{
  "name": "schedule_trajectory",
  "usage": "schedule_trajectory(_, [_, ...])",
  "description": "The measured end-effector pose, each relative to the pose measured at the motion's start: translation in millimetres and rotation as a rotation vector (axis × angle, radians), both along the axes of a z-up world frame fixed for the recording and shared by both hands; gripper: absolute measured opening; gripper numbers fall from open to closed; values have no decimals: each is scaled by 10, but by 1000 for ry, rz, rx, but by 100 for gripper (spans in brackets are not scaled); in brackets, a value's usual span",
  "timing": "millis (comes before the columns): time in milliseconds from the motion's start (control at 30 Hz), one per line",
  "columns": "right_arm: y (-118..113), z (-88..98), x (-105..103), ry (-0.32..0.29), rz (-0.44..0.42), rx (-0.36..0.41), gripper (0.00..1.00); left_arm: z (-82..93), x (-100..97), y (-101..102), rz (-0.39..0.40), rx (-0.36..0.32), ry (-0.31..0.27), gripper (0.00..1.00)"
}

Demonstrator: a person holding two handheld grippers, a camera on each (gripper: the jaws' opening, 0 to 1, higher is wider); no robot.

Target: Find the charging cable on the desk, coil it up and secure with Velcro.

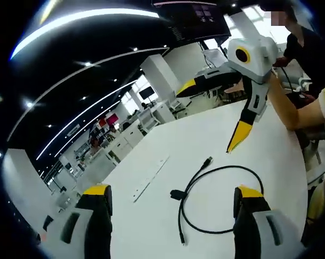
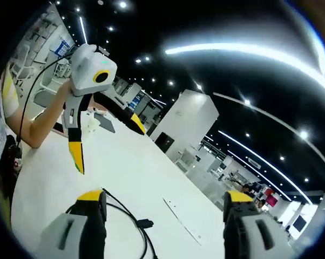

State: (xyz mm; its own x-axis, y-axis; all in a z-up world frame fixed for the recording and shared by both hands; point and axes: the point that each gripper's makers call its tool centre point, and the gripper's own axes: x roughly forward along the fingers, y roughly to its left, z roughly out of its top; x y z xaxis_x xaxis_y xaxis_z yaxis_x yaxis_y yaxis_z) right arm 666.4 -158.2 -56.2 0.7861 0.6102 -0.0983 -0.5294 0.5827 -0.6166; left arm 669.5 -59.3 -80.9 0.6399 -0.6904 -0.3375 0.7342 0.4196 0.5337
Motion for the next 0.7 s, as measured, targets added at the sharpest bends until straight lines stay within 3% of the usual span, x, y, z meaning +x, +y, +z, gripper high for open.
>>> schedule_trajectory(700, [35,-7,-57,-17,15,-30,91,8,-99,-63,-34,7,-16,93])
